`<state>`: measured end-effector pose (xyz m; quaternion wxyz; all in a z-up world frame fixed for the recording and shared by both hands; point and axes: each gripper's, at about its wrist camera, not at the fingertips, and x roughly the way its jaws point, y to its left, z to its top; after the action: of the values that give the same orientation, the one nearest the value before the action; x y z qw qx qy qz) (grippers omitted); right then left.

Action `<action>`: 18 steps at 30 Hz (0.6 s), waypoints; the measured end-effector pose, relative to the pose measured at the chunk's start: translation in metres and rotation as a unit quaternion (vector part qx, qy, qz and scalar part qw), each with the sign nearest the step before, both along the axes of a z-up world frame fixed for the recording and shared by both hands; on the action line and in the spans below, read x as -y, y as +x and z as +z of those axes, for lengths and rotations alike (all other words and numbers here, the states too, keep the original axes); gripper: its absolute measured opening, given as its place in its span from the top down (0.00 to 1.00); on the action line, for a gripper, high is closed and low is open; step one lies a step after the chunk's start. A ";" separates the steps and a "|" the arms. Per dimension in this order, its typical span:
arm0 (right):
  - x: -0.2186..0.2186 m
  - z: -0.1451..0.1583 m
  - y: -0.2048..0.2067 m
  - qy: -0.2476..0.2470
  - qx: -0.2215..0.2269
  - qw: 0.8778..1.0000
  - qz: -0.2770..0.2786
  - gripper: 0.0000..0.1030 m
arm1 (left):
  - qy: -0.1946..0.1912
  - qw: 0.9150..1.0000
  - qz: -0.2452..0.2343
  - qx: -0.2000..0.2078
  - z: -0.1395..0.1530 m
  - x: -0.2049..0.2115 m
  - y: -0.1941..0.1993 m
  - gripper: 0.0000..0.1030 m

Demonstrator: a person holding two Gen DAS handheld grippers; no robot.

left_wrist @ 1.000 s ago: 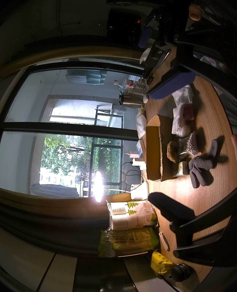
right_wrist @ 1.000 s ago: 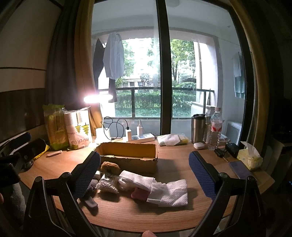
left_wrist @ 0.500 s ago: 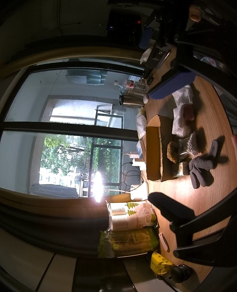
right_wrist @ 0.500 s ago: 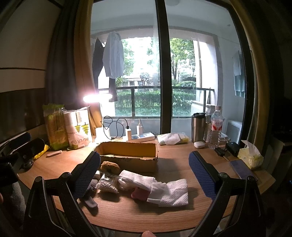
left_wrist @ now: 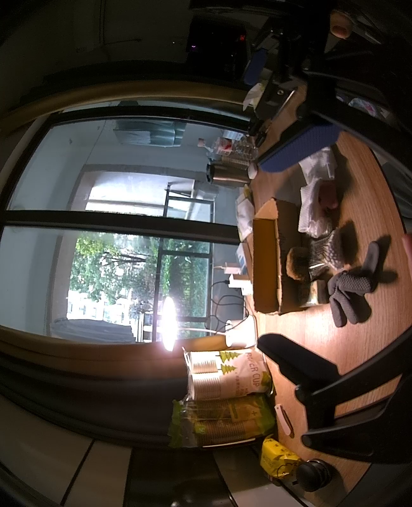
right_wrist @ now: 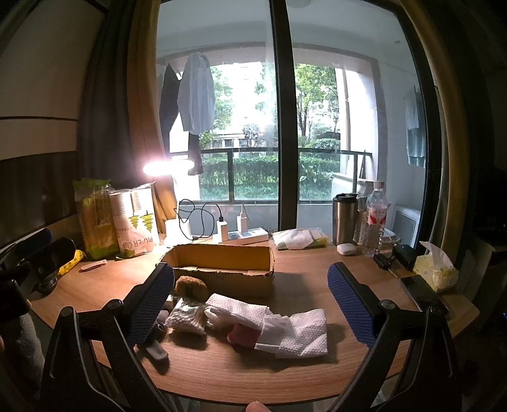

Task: Organize soft objects

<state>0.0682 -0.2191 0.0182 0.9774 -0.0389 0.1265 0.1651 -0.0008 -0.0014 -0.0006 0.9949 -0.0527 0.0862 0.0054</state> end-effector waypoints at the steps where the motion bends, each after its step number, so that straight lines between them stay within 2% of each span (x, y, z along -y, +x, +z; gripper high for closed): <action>1: 0.001 0.000 0.000 0.000 0.000 1.000 0.000 0.04 | 0.000 1.000 0.000 -0.001 0.000 0.000 0.000 0.00; 2: 0.001 -0.001 0.001 0.000 -0.001 1.000 0.000 0.04 | 0.001 1.000 0.000 -0.001 -0.010 -0.005 0.012 0.00; 4: 0.002 -0.002 0.003 0.000 -0.004 1.000 -0.001 0.04 | 0.000 1.000 0.001 -0.003 -0.002 -0.001 0.002 0.00; 8: 0.004 -0.009 0.008 -0.001 -0.014 1.000 -0.003 0.04 | 0.002 1.000 0.007 -0.015 -0.007 0.002 0.006 0.00; 11: 0.005 -0.017 0.017 -0.002 -0.026 1.000 -0.006 0.04 | 0.000 1.000 0.010 -0.028 -0.020 0.001 0.015 0.00; 14: 0.007 -0.027 0.028 -0.004 -0.040 0.999 -0.012 0.04 | -0.009 1.000 0.013 -0.019 -0.031 -0.001 0.026 0.00; 18: 0.010 -0.040 0.043 -0.006 -0.058 0.998 -0.020 0.04 | -0.025 0.999 0.014 -0.045 -0.051 -0.003 0.045 0.00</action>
<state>0.1110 -0.2288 -0.0221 0.9712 -0.0324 0.1848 0.1466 0.0446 0.0019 -0.0515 0.9883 -0.0782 0.1297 0.0198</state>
